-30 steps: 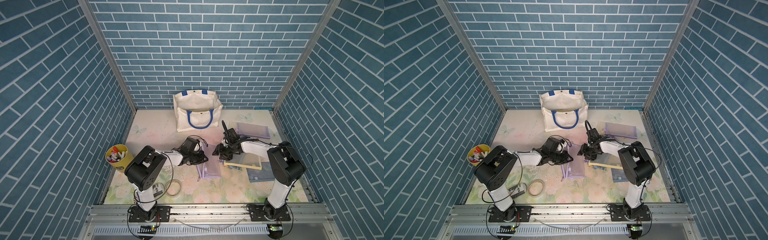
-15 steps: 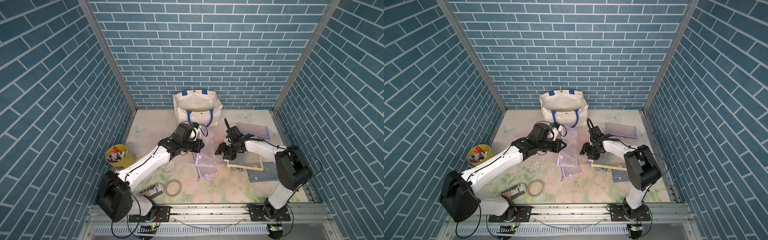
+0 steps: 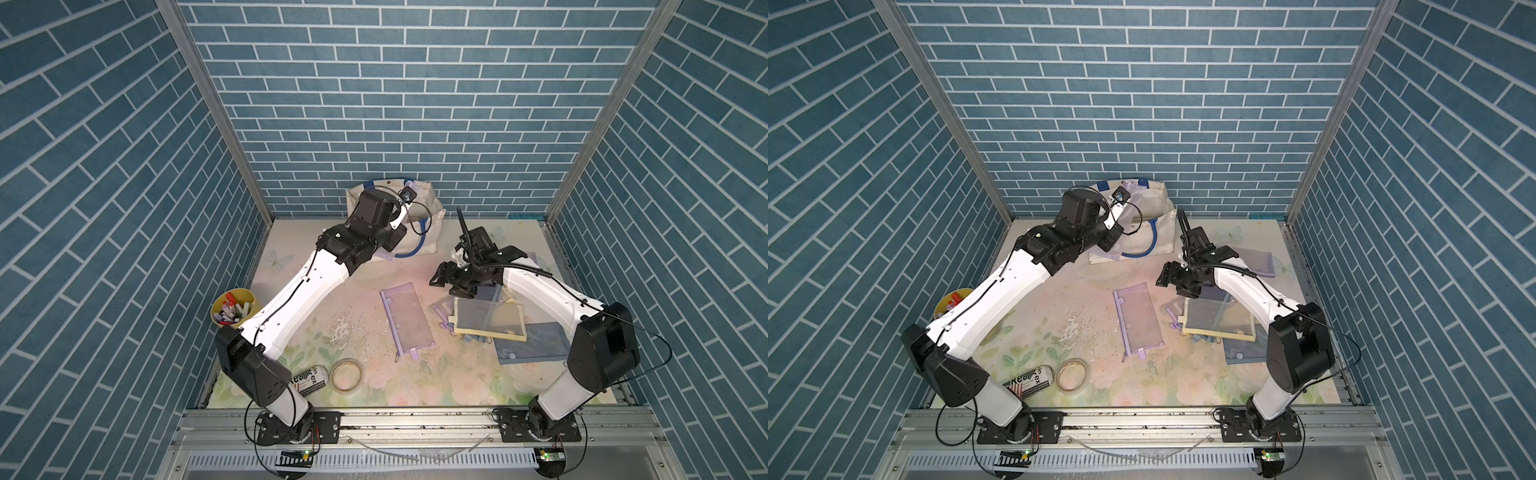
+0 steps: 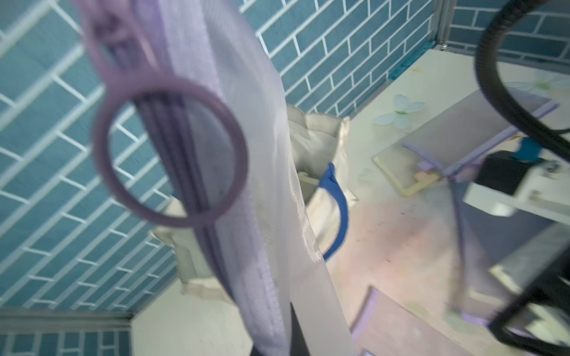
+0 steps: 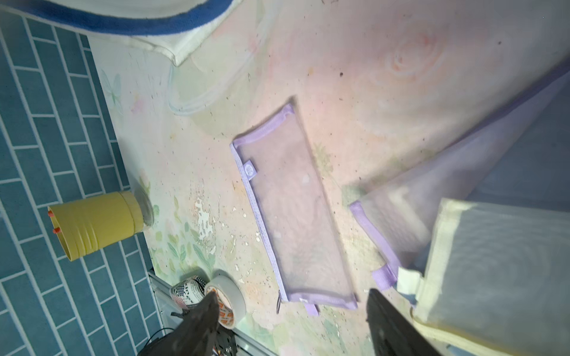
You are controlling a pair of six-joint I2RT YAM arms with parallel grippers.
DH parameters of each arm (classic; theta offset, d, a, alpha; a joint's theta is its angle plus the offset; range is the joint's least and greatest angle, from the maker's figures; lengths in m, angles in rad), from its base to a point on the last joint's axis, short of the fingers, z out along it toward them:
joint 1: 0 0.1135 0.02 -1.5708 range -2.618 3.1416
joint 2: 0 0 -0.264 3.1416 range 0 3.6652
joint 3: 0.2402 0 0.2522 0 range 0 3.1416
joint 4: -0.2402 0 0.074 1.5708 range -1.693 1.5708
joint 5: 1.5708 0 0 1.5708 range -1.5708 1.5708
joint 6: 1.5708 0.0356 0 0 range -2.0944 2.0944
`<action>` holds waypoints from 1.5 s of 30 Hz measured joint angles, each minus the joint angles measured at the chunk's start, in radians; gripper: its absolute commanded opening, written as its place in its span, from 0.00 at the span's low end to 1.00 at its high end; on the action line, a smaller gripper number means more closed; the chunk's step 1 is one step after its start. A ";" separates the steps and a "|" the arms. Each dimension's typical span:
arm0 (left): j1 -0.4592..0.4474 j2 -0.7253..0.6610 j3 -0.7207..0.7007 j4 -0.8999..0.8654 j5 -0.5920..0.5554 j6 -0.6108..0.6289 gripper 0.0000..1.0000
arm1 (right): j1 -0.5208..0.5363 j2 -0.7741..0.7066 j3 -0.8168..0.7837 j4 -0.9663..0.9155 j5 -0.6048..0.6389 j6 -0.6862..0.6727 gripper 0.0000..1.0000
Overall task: Put the pencil pouch into the canvas bag
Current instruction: Pick up the pencil pouch, then place the pencil pouch in the canvas bag.
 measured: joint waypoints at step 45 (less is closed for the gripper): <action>0.127 0.567 0.278 0.416 -0.121 0.386 0.67 | -0.126 -0.106 0.004 -0.137 -0.003 -0.087 0.84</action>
